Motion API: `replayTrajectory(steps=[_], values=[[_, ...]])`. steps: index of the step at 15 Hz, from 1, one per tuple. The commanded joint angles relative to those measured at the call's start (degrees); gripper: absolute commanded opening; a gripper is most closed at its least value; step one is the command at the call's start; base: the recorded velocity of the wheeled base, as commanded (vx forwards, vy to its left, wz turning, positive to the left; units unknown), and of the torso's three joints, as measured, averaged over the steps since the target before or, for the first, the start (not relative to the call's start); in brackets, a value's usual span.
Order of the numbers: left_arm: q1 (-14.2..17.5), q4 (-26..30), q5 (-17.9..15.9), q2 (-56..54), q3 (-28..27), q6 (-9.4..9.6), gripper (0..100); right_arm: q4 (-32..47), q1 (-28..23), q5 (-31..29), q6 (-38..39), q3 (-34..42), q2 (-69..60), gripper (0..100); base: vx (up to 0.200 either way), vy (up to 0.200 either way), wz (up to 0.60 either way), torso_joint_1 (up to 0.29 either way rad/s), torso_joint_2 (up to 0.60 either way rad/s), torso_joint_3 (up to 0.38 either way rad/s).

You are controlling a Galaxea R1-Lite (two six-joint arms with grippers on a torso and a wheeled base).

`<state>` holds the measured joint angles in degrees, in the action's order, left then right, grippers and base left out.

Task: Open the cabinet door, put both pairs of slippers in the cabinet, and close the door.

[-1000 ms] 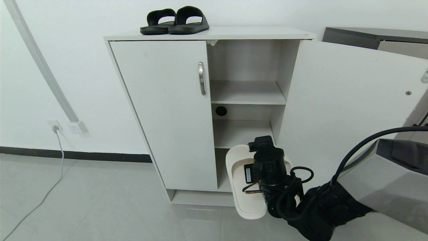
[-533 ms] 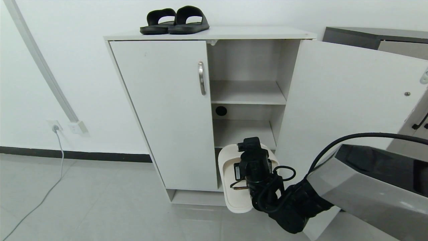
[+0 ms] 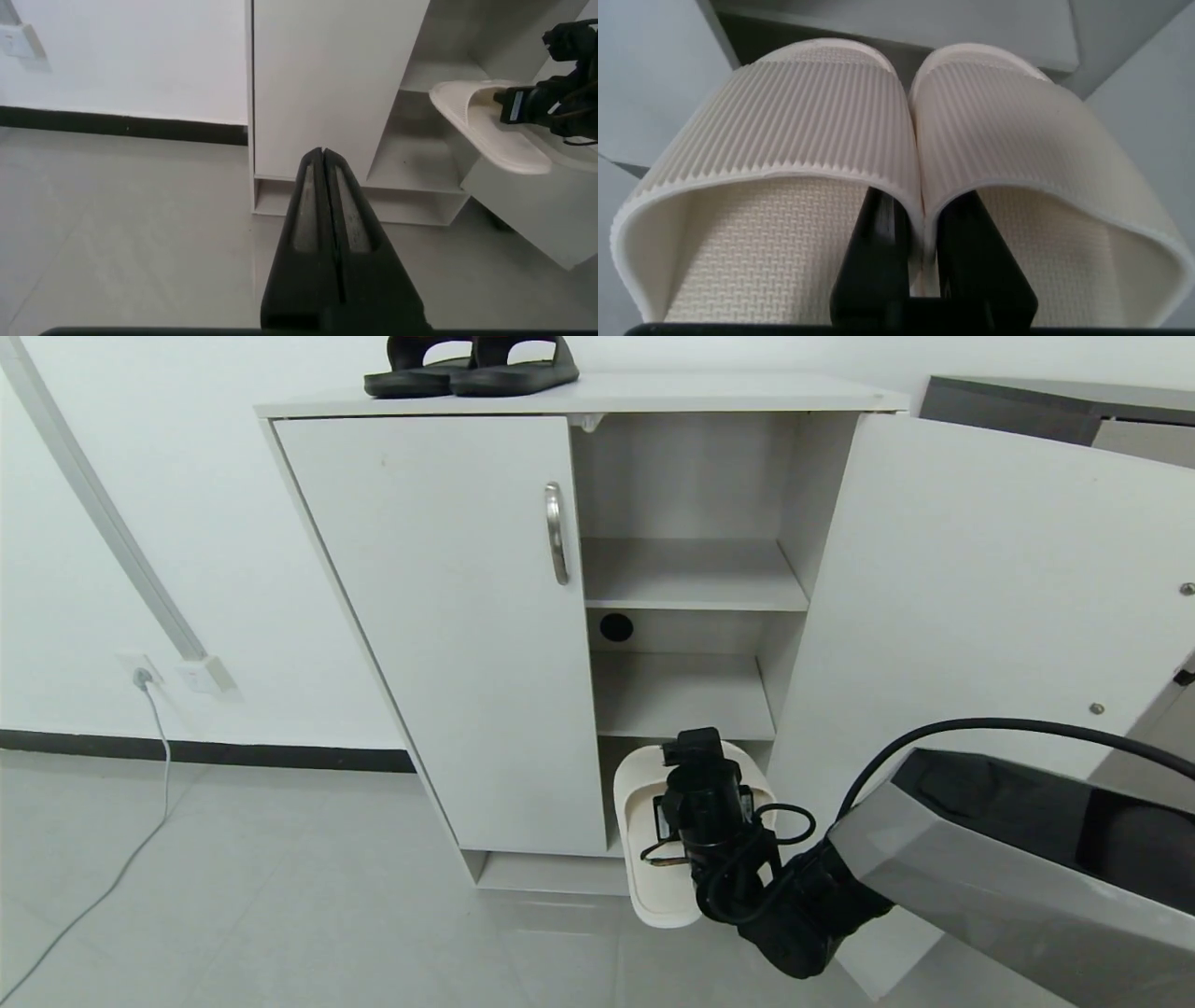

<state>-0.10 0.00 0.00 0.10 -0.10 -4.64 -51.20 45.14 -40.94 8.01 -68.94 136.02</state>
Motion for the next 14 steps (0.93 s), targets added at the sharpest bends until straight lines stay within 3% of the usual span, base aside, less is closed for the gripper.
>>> replayTrajectory(steps=[1, 5, 12, 14], values=[[0.01, 0.00, 0.00, 0.08, 0.01, -0.01, 0, -0.04, -0.14, -0.02, -0.01, -1.11, 1.17, 0, 0.000, 0.000, 0.00, 0.002, 0.00, -0.183], [0.01, 0.00, 0.00, 0.08, 0.01, -0.10, 0, -1.09, -0.49, -0.55, 0.43, -2.17, 1.17, 0, 0.000, 0.000, 0.00, 0.005, 0.00, -0.178], [0.01, 0.00, 0.00, 0.08, 0.01, -0.10, 0, -18.41, -2.43, -1.78, -10.03, -0.50, 2.32, 0, 0.000, 0.000, 0.00, 0.000, 0.00, 0.000], [0.01, 0.00, 0.00, 0.08, 0.01, -0.10, 0, -19.20, -2.43, -1.69, -10.65, -0.41, 2.41, 0, 0.000, 0.000, 0.00, 0.000, 0.00, 0.000]])
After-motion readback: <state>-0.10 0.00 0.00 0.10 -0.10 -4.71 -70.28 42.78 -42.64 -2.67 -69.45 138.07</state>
